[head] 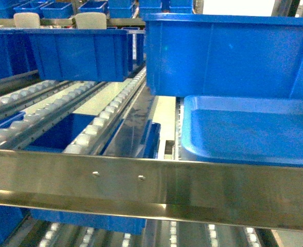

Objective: Move flower gift bag to table near conveyor

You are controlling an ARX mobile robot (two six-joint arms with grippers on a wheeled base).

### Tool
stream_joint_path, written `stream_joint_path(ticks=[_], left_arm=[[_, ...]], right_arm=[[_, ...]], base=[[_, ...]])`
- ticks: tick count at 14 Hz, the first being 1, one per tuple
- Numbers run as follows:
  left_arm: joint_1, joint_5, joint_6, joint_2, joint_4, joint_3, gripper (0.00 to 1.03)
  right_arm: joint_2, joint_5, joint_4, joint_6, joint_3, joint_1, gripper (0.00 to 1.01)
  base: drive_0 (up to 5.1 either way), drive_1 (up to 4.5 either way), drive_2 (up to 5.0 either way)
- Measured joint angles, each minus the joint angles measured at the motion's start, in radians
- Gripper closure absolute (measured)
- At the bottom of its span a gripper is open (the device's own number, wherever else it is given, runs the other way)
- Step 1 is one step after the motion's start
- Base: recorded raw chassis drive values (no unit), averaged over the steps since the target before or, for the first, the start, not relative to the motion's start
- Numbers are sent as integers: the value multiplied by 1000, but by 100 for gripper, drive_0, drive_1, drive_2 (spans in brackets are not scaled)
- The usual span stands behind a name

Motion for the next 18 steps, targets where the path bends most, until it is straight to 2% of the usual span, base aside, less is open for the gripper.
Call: stream_joint_path(ticks=[18], left_arm=[[1, 0, 0, 0, 0, 0, 101]], right_arm=[[0, 0, -1, 0, 0, 0, 99]], base=[[-481, 122, 354]])
